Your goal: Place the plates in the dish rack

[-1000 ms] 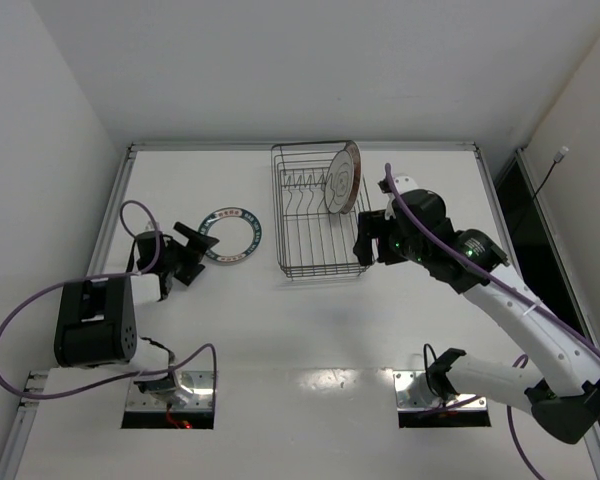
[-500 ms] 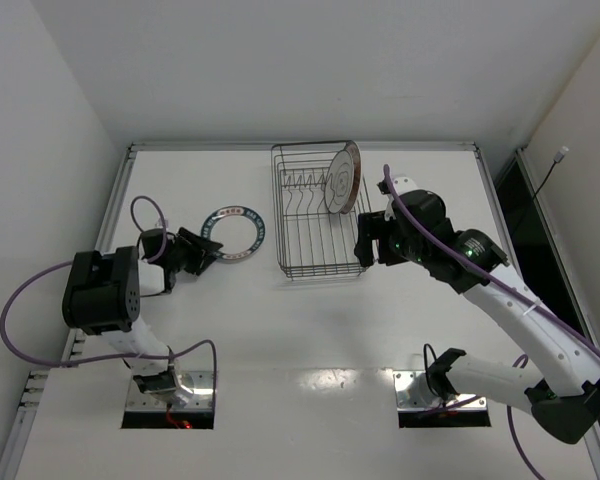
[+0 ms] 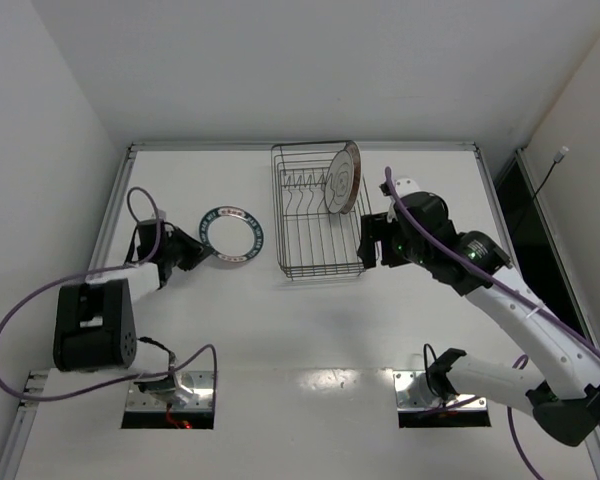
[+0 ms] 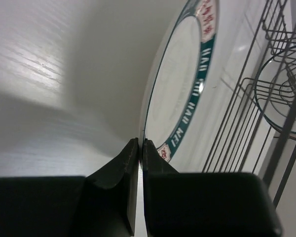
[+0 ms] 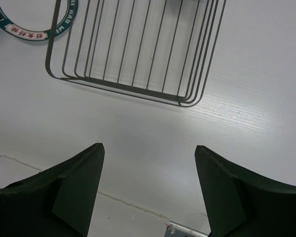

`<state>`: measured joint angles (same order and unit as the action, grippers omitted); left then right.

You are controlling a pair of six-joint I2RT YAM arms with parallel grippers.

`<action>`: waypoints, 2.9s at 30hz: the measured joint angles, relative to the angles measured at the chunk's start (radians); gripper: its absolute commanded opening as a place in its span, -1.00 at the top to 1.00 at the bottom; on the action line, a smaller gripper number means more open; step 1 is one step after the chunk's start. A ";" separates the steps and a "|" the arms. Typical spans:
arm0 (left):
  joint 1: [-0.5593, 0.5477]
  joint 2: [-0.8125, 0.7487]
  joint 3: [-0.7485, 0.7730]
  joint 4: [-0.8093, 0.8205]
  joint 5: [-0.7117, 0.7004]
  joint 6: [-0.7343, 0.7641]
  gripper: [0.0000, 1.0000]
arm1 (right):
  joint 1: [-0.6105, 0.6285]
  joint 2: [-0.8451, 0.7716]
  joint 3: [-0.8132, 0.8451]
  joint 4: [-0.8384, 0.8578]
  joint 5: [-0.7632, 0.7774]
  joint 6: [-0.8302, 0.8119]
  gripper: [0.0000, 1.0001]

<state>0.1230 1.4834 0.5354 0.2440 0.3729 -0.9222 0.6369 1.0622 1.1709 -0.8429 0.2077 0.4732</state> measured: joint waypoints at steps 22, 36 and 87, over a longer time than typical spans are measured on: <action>-0.109 -0.397 0.349 -0.294 0.161 -0.021 1.00 | -0.016 0.055 -0.106 0.522 -0.454 0.106 -0.62; -0.320 -0.354 0.331 -0.091 0.286 -0.211 1.00 | -0.100 0.154 -0.105 0.728 -0.497 0.183 -0.21; -0.246 -0.418 0.396 -0.705 -0.766 0.528 -0.99 | -0.092 1.005 0.717 0.229 0.415 -0.081 1.00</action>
<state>-0.1230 1.0649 0.9314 -0.4610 -0.3927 -0.3939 0.5446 2.0674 1.8881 -0.6140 0.6228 0.3923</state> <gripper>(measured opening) 0.993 0.045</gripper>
